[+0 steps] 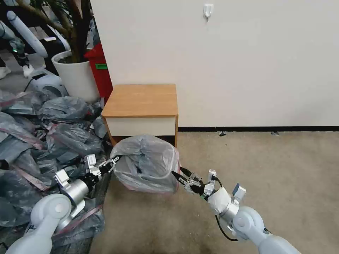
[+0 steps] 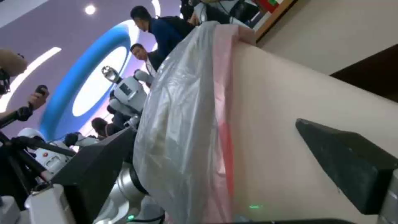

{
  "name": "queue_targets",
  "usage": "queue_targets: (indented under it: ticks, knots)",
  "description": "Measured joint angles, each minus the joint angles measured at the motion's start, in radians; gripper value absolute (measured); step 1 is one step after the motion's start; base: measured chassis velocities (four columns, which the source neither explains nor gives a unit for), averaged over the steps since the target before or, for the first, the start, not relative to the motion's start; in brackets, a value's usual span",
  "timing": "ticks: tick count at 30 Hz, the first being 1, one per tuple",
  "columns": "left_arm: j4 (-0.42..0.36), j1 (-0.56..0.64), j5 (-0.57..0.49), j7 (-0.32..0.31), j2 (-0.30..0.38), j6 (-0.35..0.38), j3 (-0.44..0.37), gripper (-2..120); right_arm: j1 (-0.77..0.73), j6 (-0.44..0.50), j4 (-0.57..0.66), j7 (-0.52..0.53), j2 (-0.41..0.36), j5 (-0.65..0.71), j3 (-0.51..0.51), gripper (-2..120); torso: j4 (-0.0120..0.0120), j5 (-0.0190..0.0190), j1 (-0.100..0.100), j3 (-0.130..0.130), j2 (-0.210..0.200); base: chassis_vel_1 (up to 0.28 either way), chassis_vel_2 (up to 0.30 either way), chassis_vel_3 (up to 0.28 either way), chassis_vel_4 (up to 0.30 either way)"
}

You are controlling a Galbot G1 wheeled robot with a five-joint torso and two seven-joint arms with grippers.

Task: Pick up the garbage bag from the table and place it over the trash can.

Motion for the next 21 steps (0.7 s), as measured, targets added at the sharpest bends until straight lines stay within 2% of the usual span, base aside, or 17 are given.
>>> queue_targets:
  ticks: [3, 8, 16, 17, 20, 21]
  knots:
    - [0.0, 0.0, 0.006, 0.0, -0.002, -0.004, 0.004, 9, 0.002, 0.0, -0.002, 0.0, -0.001, 0.001, 0.0, 100, 0.0, 0.0, 0.0, 0.0, 0.0, 0.0, 0.0, 0.0, 0.0]
    - [0.001, -0.002, 0.007, 0.0, -0.003, -0.007, 0.008, 9, 0.002, 0.001, -0.008, -0.015, -0.001, 0.004, 0.001, 92, 0.0, 0.0, 0.0, 0.0, 0.0, 0.0, 0.0, 0.0, 0.0]
    - [0.005, -0.005, 0.008, -0.004, -0.003, -0.012, 0.016, 9, 0.001, 0.001, -0.02, -0.071, 0.0, 0.006, 0.009, 62, 0.0, -0.0001, 0.0, 0.0, 0.0, 0.0, 0.0, 0.0, 0.0]
    - [0.005, -0.005, 0.008, -0.004, -0.003, -0.012, 0.016, 9, 0.001, 0.001, -0.02, -0.071, 0.0, 0.006, 0.009, 62, 0.0, -0.0001, 0.0, 0.0, 0.0, 0.0, 0.0, 0.0, 0.0]
    - [0.005, -0.006, 0.009, -0.005, -0.002, -0.013, 0.018, 9, 0.002, 0.0, -0.023, -0.08, 0.002, 0.004, 0.008, 47, 0.0, -0.0002, 0.0, 0.0, 0.0, 0.0, 0.0, 0.0, 0.0]
    - [0.005, -0.006, 0.009, -0.005, -0.002, -0.013, 0.018, 9, 0.002, 0.0, -0.023, -0.08, 0.002, 0.004, 0.008, 47, 0.0, -0.0002, 0.0, 0.0, 0.0, 0.0, 0.0, 0.0, 0.0]
